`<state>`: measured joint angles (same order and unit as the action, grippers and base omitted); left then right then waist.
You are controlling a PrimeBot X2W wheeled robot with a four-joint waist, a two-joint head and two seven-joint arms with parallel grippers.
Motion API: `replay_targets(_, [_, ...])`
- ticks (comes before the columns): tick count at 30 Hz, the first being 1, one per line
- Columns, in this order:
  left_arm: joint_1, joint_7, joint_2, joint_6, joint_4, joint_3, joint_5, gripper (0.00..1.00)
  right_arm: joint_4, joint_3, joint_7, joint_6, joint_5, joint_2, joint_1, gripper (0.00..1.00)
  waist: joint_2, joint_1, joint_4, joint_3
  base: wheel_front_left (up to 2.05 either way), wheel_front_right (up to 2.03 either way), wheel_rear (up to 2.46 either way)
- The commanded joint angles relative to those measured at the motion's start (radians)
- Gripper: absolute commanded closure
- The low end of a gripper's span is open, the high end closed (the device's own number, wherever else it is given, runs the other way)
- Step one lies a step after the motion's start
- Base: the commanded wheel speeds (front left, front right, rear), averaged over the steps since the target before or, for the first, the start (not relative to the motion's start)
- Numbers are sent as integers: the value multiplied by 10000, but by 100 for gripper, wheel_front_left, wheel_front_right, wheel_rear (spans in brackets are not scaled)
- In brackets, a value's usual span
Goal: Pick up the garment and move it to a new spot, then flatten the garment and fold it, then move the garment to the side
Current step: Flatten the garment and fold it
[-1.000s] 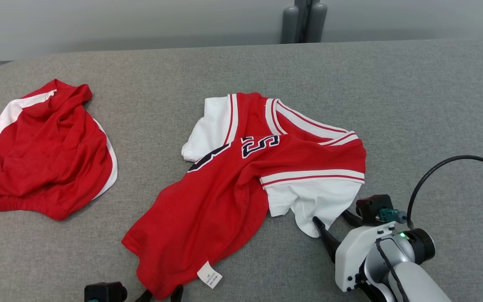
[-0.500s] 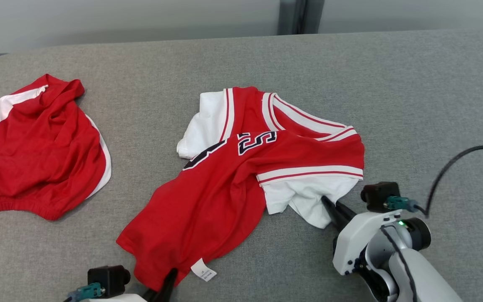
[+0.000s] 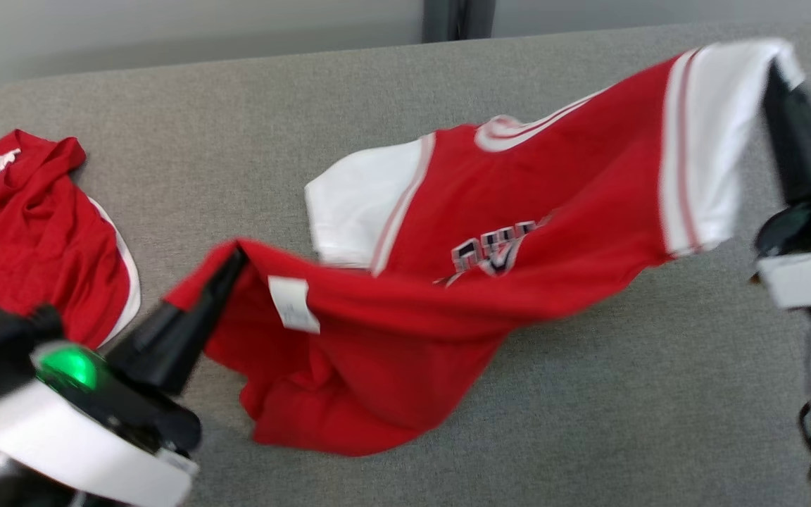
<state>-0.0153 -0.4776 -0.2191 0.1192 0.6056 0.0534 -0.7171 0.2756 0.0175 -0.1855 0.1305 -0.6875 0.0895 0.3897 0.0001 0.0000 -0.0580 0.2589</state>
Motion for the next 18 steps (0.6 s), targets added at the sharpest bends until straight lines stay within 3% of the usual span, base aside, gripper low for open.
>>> replay_targets(1, [1012, -386, -354, -58, 254, -339, -324, 100, 552, -540, -226, 4, -230, -51, 765, 100, -1, 0, -300, 523, 0, 0, 0])
replay_targets(5, [3775, -1469, -1181, -208, -31, -919, -1090, 100, 925, -1626, -1082, 4, -214, -143, 3001, 100, -1, 0, -445, 1398, 0, 0, 0])
replay_targets(10, [8053, -2239, -1681, -465, -2697, -721, -1096, 100, -1048, -1924, -2076, 4, 685, -252, 6255, 100, -1, 0, -326, 2553, 0, 0, 0])
replay_targets(13, [10366, -1514, -1527, -499, -5141, -321, -166, 100, -3128, -1891, -1791, 4, 1491, -330, 8137, 100, -1, 0, -211, 3038, 0, 0, 0])
replay_targets(18, [13614, 1769, -911, -392, -8840, -57, 1393, 100, -6554, -1867, 446, 4, 2345, -352, 11059, 100, -1, 0, -55, 3884, 0, 0, 0])
